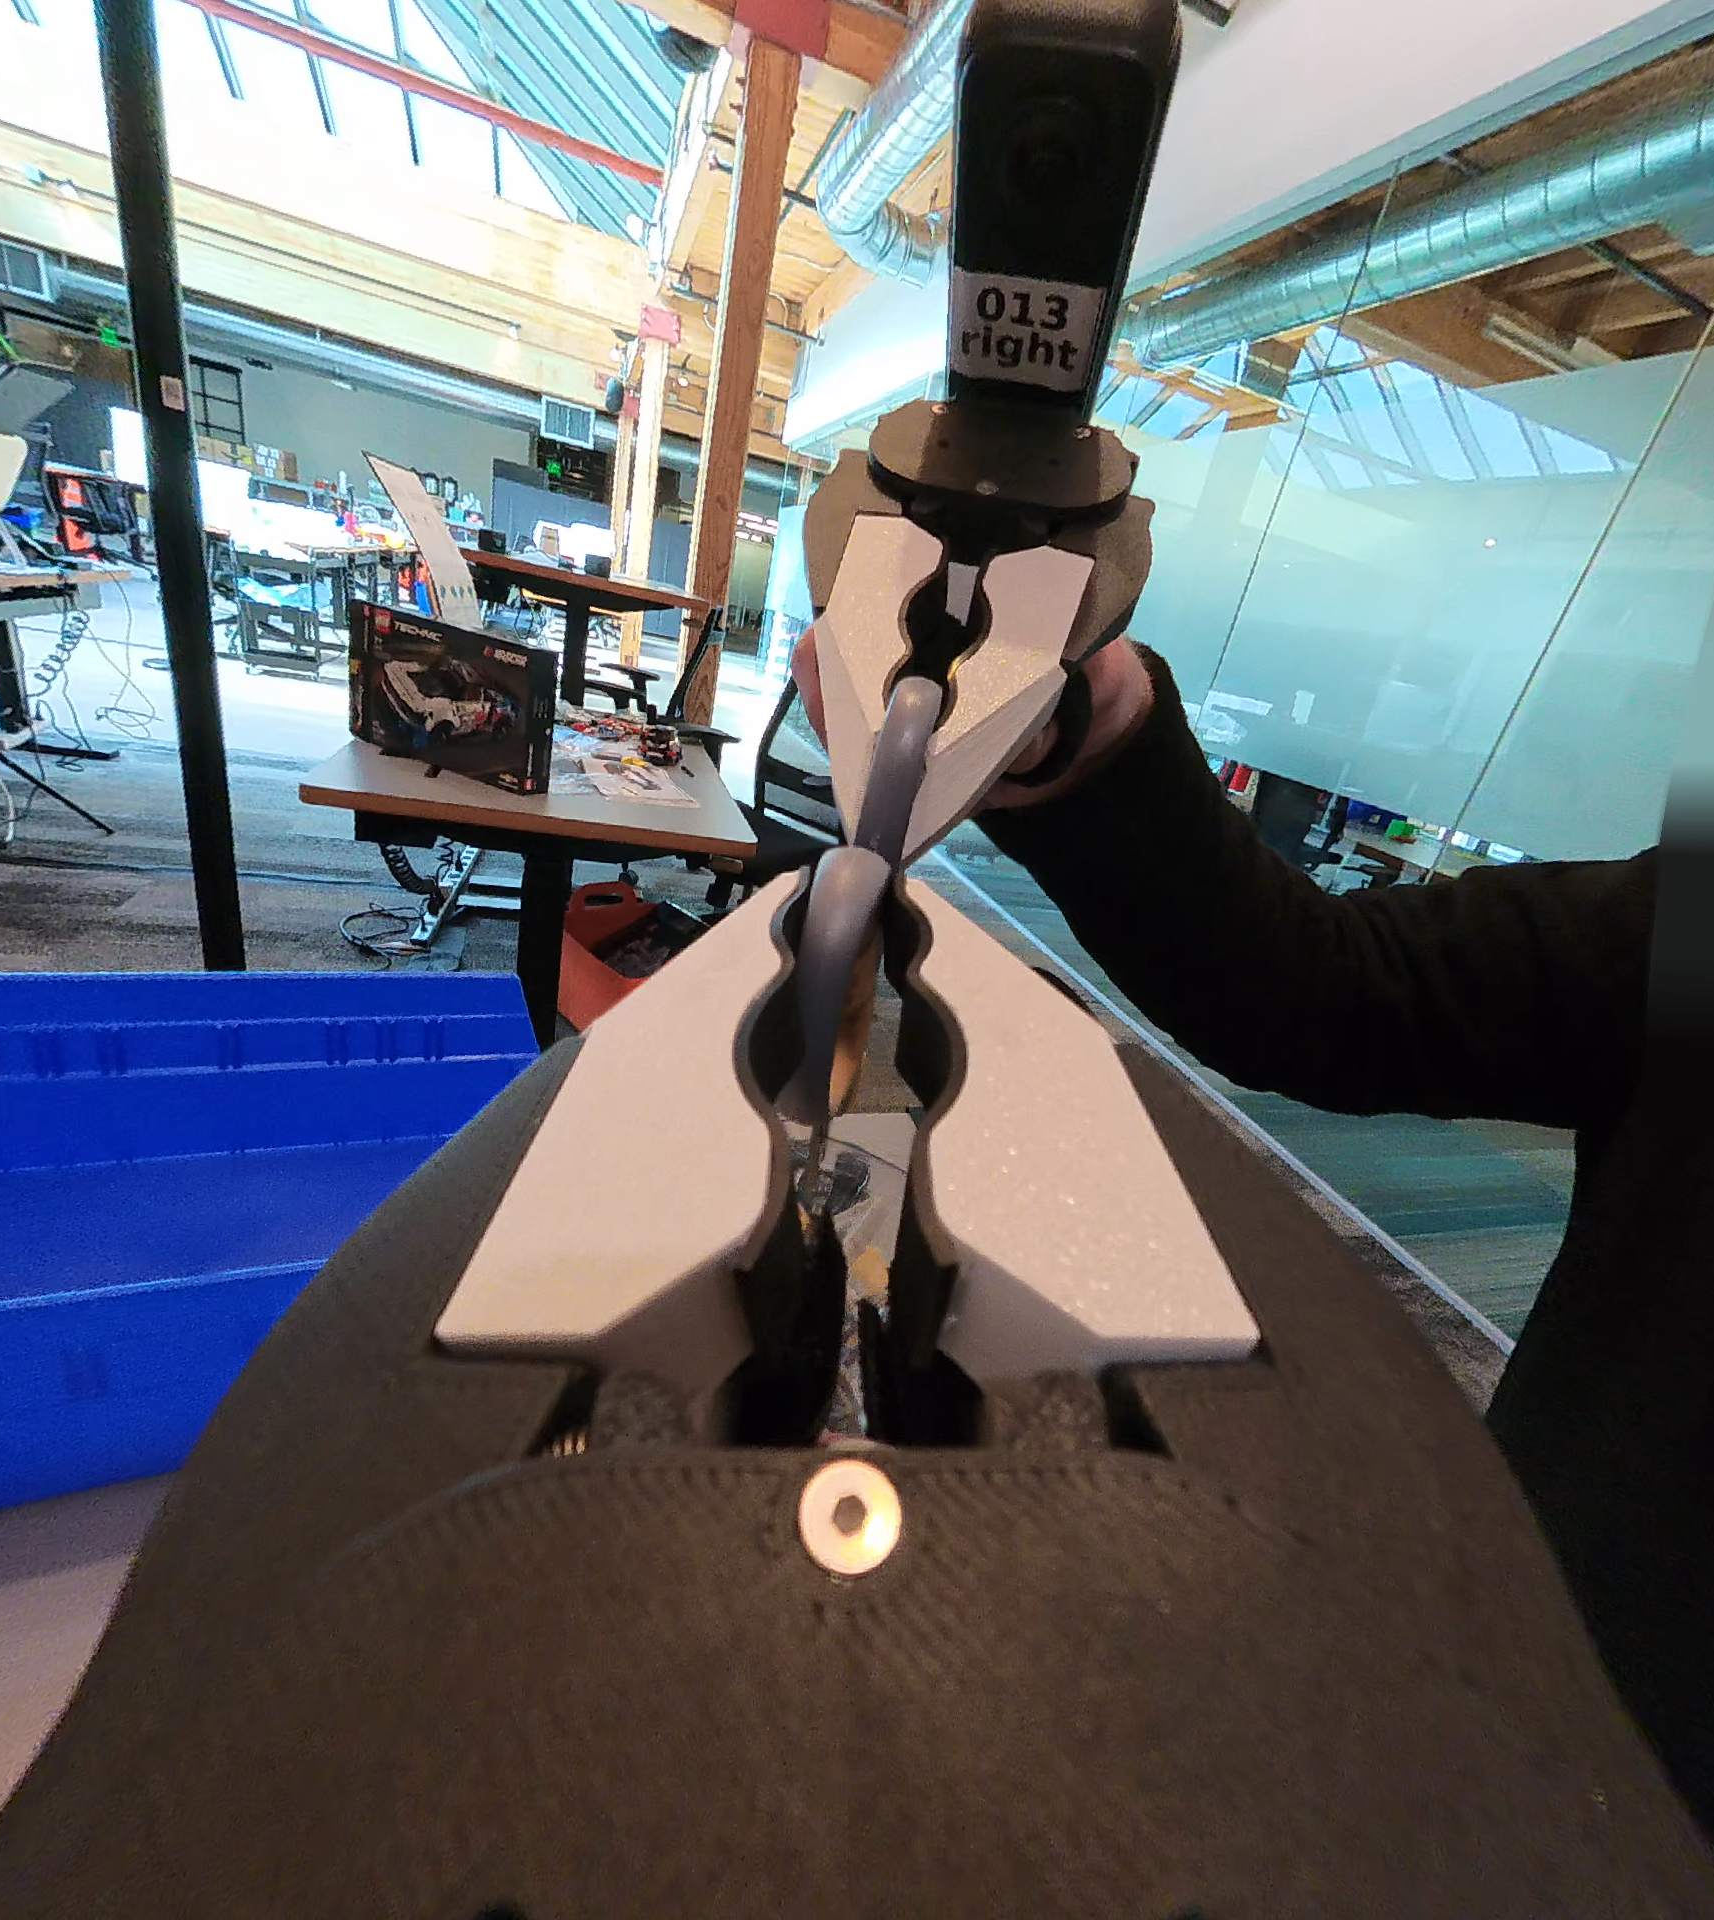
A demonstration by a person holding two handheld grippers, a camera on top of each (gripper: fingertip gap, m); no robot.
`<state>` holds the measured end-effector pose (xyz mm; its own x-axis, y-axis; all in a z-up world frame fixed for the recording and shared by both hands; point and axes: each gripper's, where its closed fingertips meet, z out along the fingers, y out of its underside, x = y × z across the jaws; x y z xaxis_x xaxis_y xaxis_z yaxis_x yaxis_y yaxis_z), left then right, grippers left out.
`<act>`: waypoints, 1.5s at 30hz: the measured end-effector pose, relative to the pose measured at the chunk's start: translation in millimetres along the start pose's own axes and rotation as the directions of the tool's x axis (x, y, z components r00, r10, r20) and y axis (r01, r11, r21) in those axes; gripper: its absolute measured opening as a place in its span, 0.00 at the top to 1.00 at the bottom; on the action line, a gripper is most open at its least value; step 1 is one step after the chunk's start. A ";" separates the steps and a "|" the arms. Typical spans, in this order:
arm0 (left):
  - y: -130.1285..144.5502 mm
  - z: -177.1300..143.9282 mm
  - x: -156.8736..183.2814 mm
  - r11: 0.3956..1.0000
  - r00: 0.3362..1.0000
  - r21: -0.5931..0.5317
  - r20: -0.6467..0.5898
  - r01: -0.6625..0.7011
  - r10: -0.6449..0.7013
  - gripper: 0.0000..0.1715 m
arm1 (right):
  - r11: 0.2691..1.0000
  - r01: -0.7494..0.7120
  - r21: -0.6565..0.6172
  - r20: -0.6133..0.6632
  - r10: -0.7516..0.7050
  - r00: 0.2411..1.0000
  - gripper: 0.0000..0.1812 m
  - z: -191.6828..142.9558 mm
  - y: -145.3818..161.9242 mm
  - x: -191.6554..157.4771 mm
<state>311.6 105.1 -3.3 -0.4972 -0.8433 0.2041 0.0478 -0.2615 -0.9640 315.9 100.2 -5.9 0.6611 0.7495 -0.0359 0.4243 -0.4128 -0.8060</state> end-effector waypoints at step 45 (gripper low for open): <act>27.1 33.8 -7.5 0.979 1.000 -0.205 0.007 -0.016 0.018 0.95 | 0.980 -0.068 0.184 0.038 0.062 0.997 1.00 -19.6 36.4 11.6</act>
<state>345.9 88.4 -25.3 -0.4901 -0.8512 0.1880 -0.1228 -0.1462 -0.9816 351.1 83.7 -24.0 0.6621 0.7415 -0.1087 0.2566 -0.3606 -0.8967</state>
